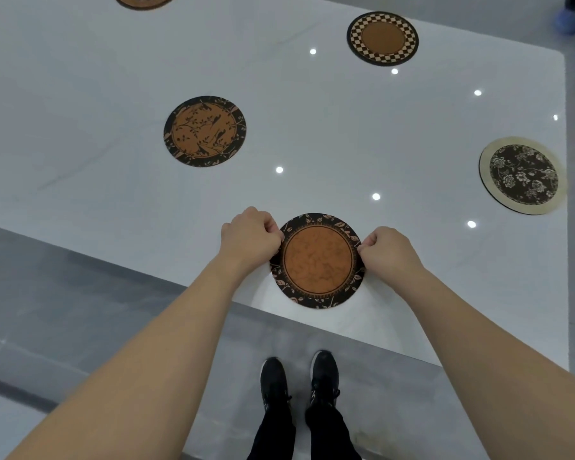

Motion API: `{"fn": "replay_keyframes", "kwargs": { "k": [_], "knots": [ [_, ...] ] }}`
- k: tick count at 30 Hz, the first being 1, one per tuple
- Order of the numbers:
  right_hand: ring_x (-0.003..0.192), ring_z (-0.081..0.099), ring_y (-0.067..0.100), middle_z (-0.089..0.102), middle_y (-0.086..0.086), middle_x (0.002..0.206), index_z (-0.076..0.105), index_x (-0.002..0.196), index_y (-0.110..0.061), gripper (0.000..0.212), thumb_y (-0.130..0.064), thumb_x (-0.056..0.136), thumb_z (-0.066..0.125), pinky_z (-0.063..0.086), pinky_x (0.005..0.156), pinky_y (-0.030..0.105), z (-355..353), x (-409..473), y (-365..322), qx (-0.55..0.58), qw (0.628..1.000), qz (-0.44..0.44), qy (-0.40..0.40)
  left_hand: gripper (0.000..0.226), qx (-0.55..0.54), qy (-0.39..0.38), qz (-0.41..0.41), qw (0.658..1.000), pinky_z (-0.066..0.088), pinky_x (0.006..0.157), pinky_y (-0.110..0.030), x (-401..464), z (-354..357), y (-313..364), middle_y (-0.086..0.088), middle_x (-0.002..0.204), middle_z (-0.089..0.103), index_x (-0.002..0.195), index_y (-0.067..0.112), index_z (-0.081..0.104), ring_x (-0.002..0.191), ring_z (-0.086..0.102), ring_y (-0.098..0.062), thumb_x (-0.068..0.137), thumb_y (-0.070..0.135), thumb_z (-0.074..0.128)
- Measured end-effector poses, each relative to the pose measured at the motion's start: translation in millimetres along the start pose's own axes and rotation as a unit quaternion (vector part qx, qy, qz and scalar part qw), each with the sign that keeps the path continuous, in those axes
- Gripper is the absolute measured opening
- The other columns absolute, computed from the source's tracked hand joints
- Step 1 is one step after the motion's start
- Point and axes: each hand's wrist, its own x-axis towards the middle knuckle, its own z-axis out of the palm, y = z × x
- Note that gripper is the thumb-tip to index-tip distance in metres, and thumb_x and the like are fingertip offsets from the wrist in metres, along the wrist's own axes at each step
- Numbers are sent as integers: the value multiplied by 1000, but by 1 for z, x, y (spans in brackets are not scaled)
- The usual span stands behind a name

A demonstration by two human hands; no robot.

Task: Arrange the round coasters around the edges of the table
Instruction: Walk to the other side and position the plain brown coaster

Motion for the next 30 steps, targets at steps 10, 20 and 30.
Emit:
{"fn": "replay_keyframes", "kwargs": {
  "k": [10,20,30],
  "knots": [
    [57,42,20,49,7,65,48,68,-7,10,-1,75,46,30,48,23,5,0,5,-34,997,35,-62,10,3,-8,46,999,27,88,-32,-14,2,-12,4,99,50,78,20,69,100,51,-19,81,29,65],
    [49,34,19,38,4,54,38,54,-10,23,3,72,44,24,44,24,9,-3,5,-61,997,27,-47,14,-17,-3,45,999,25,90,-29,-19,2,-13,5,100,49,78,15,71,103,48,-19,81,28,69],
    [45,27,18,30,2,50,24,50,-14,35,3,72,45,18,43,24,9,-3,6,-74,996,28,-39,15,3,-6,38,999,28,91,-32,-20,4,-9,4,103,49,72,16,67,102,46,-19,81,29,69]
  ]
}}
